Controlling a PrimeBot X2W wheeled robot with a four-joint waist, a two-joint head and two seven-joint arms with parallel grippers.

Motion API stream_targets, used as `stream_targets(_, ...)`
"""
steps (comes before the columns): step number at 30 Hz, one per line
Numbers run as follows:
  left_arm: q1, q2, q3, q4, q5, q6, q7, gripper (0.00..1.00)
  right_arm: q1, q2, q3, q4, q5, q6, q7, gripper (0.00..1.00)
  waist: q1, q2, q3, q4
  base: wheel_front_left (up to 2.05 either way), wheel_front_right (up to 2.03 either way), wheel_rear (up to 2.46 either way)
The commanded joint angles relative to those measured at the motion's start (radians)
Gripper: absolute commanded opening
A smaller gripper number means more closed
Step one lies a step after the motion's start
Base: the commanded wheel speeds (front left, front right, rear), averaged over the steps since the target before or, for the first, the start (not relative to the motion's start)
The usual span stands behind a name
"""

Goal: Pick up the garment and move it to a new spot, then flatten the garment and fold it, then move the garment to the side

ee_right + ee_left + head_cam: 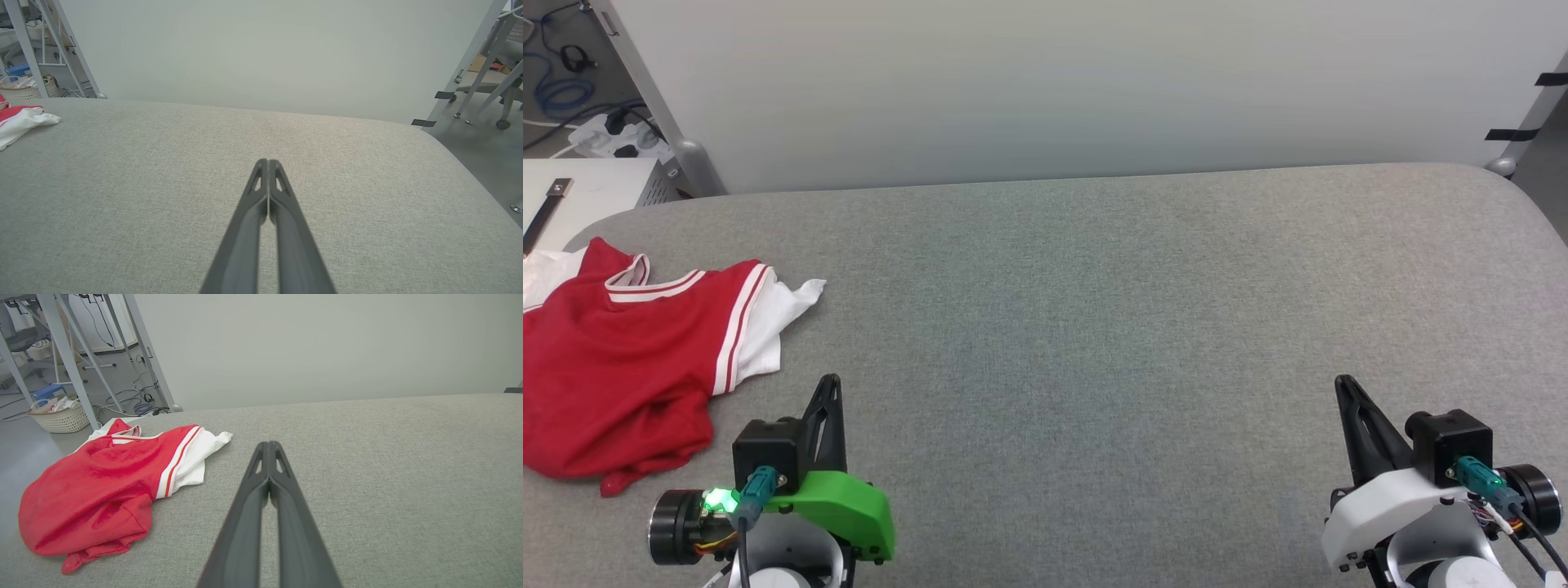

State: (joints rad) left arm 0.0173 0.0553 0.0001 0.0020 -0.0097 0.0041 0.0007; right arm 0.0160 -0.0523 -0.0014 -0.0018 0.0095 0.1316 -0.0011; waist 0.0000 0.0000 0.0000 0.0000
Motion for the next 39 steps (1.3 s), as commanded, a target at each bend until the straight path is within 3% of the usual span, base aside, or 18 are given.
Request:
stream_targets(1,-0.017,-0.005,0.0,-0.002,0.01,-0.004,-0.001,0.0,-0.016,0.002,0.001,0.002,-0.009,-0.001,0.001,0.0,0.0,0.0,0.0,0.0,0.0,0.0,0.0)
stream_targets(39,-0.017,-0.005,0.0,-0.002,0.01,-0.004,-0.001,0.0,-0.016,0.002,0.001,0.002,-0.009,-0.001,0.001,0.0,0.0,0.0,0.0,0.0,0.0,0.0,0.0)
